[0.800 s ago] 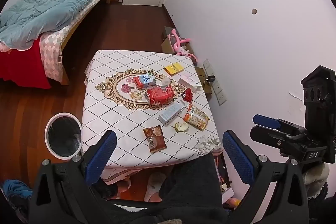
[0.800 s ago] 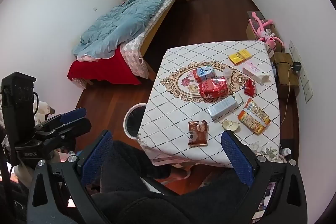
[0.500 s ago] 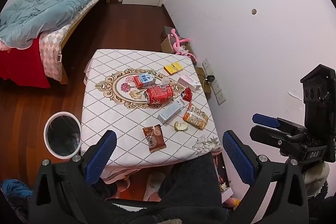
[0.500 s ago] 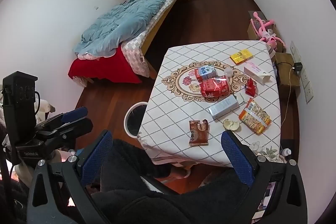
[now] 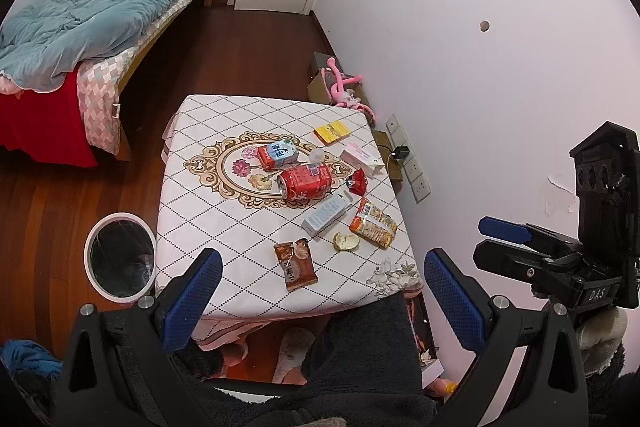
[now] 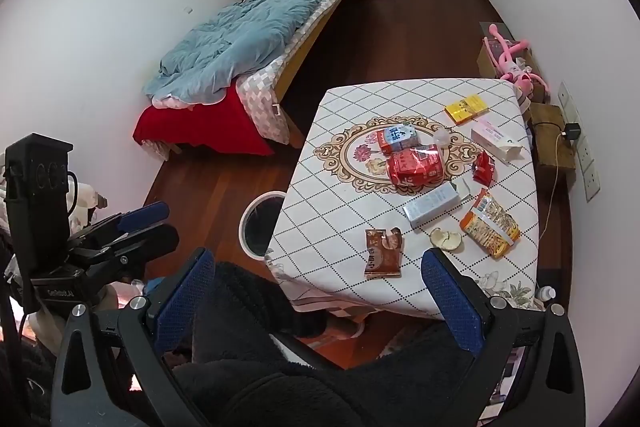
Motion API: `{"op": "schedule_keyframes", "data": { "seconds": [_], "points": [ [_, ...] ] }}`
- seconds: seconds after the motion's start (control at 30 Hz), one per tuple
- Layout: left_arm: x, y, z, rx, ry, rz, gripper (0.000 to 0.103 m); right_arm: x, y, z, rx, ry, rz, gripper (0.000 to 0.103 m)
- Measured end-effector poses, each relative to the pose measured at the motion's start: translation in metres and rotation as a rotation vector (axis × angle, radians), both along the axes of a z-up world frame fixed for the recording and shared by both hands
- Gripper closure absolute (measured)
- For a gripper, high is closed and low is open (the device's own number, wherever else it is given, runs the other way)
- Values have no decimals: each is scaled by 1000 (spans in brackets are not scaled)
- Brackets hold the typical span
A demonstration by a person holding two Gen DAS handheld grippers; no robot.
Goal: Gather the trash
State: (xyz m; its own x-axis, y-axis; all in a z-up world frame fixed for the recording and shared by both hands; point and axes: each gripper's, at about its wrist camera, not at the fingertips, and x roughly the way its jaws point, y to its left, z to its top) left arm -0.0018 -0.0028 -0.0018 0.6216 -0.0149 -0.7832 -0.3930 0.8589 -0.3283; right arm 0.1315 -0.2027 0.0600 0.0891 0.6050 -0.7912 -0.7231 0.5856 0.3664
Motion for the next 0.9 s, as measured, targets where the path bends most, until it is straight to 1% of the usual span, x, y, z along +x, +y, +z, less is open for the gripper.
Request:
{"op": "schedule_keyframes", "data": {
  "seconds": [0.9],
  "points": [
    [3,1,1,-10,-1,-9,0,1,-4,2,-7,-14,2,0]
  ]
}}
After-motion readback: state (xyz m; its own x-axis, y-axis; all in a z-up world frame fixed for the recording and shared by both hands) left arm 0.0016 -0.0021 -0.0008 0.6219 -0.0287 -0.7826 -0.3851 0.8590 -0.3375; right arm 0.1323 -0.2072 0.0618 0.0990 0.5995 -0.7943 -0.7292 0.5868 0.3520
